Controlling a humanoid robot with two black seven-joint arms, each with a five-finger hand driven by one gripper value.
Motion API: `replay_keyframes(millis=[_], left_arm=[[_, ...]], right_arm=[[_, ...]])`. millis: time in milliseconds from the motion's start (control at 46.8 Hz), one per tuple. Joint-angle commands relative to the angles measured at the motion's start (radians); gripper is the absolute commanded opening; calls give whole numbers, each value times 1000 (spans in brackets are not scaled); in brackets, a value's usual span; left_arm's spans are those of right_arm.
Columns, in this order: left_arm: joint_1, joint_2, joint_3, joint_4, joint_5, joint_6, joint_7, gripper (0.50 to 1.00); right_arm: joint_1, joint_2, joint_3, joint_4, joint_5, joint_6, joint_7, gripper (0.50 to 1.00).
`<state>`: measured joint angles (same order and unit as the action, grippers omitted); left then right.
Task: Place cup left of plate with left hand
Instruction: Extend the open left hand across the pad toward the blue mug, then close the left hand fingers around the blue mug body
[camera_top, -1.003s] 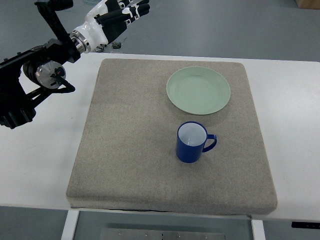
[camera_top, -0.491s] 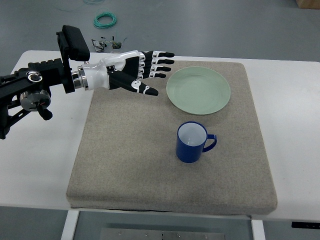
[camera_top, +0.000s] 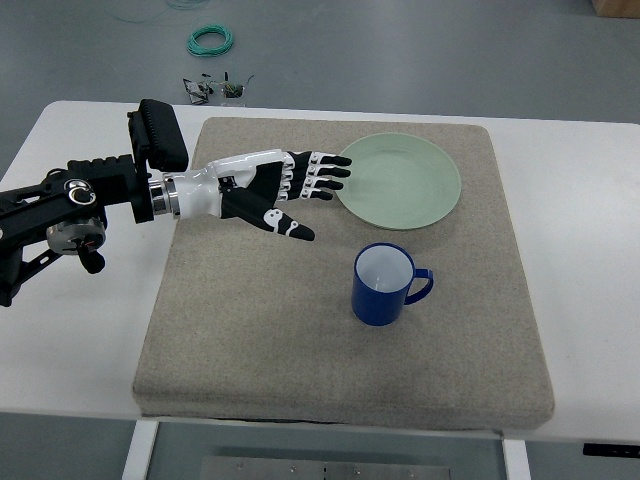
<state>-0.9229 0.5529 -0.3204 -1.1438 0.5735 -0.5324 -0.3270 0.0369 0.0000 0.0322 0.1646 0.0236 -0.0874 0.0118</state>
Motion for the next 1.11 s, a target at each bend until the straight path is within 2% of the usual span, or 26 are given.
replay_keyframes(millis=[0, 171, 534, 768, 1089], left_arm=[[12, -2, -2, 2, 0, 0, -1, 988], [44, -2, -2, -1, 38, 0, -27, 988], [79, -5, -2, -2, 71, -24, -35, 990], [101, -74, 0, 12, 77, -17, -37, 992], [108, -119, 1, 47, 109, -15, -35, 992]], right_arm=[[0, 0, 0, 0, 1, 0, 0, 934], [0, 0, 0, 1, 1, 0, 0, 934], [0, 0, 0, 0, -1, 0, 0, 934], [0, 0, 0, 0, 1, 0, -1, 934], [0, 0, 0, 0, 1, 0, 0, 934]])
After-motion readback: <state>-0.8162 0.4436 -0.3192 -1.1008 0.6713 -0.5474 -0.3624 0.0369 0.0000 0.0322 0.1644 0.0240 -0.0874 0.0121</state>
